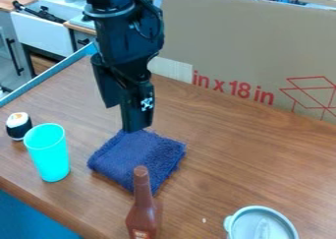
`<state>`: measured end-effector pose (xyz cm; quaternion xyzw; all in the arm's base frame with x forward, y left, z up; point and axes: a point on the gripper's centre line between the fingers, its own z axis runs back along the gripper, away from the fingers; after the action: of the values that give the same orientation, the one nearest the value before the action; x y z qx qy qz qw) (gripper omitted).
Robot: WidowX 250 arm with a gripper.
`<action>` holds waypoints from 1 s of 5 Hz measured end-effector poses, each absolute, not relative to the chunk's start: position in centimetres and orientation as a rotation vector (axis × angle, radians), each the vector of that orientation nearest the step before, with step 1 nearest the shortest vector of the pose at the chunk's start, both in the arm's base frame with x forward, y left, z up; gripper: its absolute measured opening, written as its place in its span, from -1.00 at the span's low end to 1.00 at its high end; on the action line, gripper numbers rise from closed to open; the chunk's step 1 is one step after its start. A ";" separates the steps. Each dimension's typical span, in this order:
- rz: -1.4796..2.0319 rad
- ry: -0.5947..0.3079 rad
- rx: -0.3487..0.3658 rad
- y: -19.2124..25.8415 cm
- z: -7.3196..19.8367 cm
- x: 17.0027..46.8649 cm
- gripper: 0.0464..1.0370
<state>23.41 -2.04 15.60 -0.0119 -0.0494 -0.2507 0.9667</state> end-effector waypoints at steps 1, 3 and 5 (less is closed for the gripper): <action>-0.507 -0.083 -0.027 -2.0 15.1 23.3 0.93; -0.388 -0.039 -0.054 0.1 11.7 25.2 0.93; -0.278 0.115 -0.067 1.7 6.0 26.8 0.93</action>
<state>26.77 1.73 6.00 -0.0331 0.0574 -0.1383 0.9882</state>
